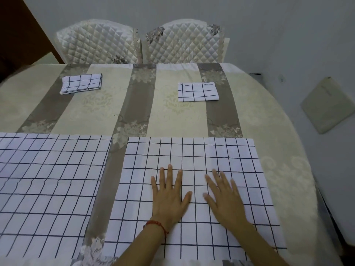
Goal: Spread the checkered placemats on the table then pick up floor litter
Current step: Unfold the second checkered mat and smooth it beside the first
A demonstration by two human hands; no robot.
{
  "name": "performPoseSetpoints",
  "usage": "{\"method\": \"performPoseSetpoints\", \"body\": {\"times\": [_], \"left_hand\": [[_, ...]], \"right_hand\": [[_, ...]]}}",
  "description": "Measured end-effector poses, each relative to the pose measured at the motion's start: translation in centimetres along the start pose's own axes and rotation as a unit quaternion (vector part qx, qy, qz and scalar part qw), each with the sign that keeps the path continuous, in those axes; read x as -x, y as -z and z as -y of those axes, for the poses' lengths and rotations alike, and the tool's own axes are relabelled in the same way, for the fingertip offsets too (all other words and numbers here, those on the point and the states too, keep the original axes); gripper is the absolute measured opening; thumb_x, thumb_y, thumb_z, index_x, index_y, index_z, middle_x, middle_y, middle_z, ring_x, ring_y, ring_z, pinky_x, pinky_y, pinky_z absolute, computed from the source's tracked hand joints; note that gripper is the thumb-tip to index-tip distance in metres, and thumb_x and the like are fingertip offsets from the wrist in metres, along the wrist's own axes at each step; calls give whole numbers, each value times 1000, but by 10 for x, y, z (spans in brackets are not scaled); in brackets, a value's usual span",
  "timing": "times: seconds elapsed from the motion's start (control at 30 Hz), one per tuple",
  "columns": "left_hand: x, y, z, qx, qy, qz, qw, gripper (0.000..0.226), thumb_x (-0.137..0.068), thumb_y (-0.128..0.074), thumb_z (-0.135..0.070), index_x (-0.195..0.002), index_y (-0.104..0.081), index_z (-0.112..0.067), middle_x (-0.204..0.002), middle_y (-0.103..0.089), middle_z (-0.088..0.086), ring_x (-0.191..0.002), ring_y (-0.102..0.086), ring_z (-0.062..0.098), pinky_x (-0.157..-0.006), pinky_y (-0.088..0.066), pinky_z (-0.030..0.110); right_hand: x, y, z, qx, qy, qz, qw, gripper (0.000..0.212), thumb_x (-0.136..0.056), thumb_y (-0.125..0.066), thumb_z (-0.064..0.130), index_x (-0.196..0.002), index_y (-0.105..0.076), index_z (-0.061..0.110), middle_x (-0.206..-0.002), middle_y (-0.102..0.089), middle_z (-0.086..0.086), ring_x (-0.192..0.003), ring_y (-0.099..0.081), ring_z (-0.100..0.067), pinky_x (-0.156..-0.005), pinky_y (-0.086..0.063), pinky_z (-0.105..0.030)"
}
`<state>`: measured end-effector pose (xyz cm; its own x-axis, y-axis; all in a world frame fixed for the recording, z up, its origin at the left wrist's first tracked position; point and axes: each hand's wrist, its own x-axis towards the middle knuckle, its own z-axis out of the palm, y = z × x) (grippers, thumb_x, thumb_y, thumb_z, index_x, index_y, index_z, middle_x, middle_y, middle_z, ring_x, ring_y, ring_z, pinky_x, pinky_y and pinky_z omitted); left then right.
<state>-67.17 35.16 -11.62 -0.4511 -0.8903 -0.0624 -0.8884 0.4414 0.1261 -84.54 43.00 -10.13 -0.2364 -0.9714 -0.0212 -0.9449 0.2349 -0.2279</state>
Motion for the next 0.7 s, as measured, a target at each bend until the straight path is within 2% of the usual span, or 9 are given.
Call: {"method": "performPoseSetpoints", "body": {"times": [0.17, 0.27, 0.33, 0.4, 0.43, 0.47, 0.53, 0.63, 0.7], "left_hand": [[-3, 4, 3, 72, 86, -11, 994, 82, -79, 9, -71, -145, -1, -23, -156, 1, 13, -143, 13, 28, -111, 15, 48], [-20, 15, -7, 103, 183, -30, 977, 89, -80, 8, -68, -146, -16, -13, -154, -8, 24, -143, 0, 39, -112, 4, 59], [-28, 22, -30, 60, 38, -19, 997, 69, -89, -10, -54, -140, -31, -12, -151, -26, 20, -140, -19, 39, -110, -12, 63], [-35, 16, -53, 27, -196, 14, 980, 59, -95, -3, -46, -140, -30, -22, -152, -30, 7, -142, -21, 29, -112, -20, 61], [-41, 18, -57, 32, -250, 33, 967, 62, -93, 5, -48, -143, -24, -26, -154, -23, 1, -144, -15, 26, -115, -13, 58], [-51, 21, -51, 40, -241, 43, 969, 63, -91, 9, -51, -144, -17, -29, -157, -14, -2, -145, -8, 23, -116, -2, 53], [-80, 21, -25, 32, -138, 40, 989, 58, -91, -1, -51, -145, -4, -31, -158, 0, -5, -146, 4, 22, -115, 8, 48], [-104, 31, 20, 64, 77, 37, 994, 57, -96, -18, -45, -146, -4, -24, -158, 2, 5, -145, 6, 28, -115, 4, 55], [-94, 33, 29, 92, 145, -13, 985, 62, -94, -19, -45, -146, -11, -12, -156, -6, 18, -144, -2, 36, -114, -3, 60]], "right_hand": [[12, 4, -30, -5, -124, -7, 992, 65, -92, -4, 59, -145, -15, 23, -154, -19, -1, -141, -10, -13, -113, 12, -28], [10, 1, -27, 9, -119, -6, 993, 64, -94, -6, 56, -145, -21, 21, -153, -23, -2, -140, -12, -15, -113, 8, -30], [10, 1, -28, 20, -116, -14, 993, 64, -94, -6, 56, -145, -22, 21, -154, -23, -3, -140, -11, -14, -113, 9, -30], [10, 0, -29, 32, -118, -19, 992, 64, -94, -5, 56, -145, -23, 22, -154, -23, -2, -140, -10, -14, -113, 9, -31], [10, 0, -29, 33, -117, -18, 992, 64, -94, -6, 56, -145, -24, 21, -154, -23, -2, -140, -10, -14, -113, 9, -31], [10, 0, -29, 31, -116, -16, 993, 64, -94, -6, 55, -145, -24, 21, -154, -23, -2, -140, -10, -13, -113, 8, -31], [10, -2, -29, 26, -114, -19, 993, 64, -94, -6, 56, -145, -24, 21, -154, -23, -2, -140, -10, -13, -113, 9, -31], [10, -1, -30, 18, -110, -28, 993, 64, -94, -6, 56, -145, -24, 21, -153, -24, -3, -140, -11, -14, -114, 7, -31], [10, -1, -30, 8, -108, -32, 994, 63, -94, -7, 56, -145, -22, 21, -153, -23, -3, -140, -11, -14, -114, 7, -31]]}}
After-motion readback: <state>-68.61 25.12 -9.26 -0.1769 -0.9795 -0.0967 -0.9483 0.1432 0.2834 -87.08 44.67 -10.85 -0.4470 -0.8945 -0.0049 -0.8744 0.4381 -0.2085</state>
